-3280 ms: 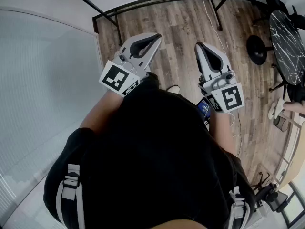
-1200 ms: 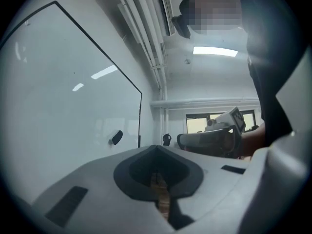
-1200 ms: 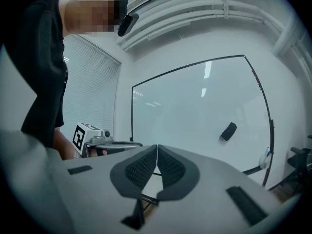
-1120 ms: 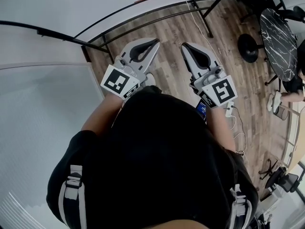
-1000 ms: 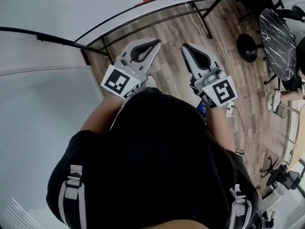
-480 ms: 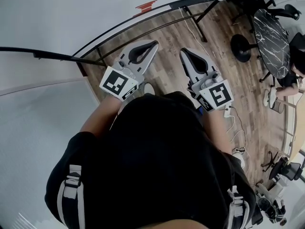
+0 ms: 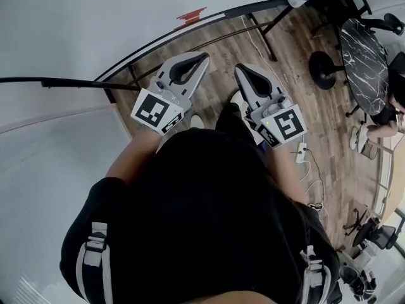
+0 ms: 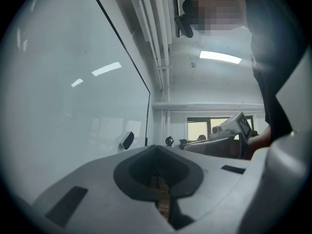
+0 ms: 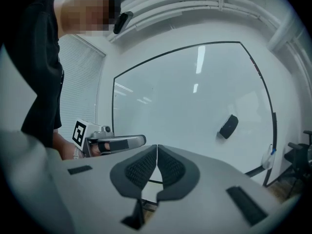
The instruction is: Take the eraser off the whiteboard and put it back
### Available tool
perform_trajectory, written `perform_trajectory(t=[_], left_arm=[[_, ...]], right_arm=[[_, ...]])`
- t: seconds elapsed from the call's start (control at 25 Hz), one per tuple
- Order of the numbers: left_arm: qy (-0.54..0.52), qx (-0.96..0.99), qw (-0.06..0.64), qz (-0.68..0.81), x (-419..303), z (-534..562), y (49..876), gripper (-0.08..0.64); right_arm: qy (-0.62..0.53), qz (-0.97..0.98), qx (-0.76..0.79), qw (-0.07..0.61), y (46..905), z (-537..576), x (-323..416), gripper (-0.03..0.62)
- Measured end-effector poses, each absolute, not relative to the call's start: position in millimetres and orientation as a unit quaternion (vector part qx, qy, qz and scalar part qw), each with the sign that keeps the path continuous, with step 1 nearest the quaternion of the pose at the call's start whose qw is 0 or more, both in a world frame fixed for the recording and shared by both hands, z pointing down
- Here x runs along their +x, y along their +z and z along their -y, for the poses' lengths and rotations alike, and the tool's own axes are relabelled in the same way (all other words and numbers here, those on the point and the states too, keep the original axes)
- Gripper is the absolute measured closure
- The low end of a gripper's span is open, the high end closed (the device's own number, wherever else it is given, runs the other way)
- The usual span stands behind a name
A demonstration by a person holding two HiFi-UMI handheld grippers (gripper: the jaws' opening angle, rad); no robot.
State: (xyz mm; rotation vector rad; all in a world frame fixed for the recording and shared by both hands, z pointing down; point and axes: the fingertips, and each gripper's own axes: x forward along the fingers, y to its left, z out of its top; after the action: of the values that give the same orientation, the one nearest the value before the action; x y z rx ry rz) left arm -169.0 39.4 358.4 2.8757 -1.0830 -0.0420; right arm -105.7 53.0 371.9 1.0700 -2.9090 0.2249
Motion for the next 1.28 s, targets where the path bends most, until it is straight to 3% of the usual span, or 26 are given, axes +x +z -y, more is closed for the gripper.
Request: perform_trajectory(t=[0.4,0.96,1.28], left_arm=[[-0.008,0.916,0.011,0.402,-126.0,56.9,337.7,0.555],[0.014,0.886,0.0,0.464,-67.3,145.7,344.9,0.555],[0.019,0.878,-0.009,0.478,-73.8,175.9,348.5,0.555]], right_arm=[[0.047,0.952,0.304,0.006,353.7,56.3,-58.2,0.588],[0.126,0.934,0.334,-0.011,369.6,197.7,18.1,0.585],[0.22,0.892,0.39,-0.063,383.2,255.7,24.1,0.487]])
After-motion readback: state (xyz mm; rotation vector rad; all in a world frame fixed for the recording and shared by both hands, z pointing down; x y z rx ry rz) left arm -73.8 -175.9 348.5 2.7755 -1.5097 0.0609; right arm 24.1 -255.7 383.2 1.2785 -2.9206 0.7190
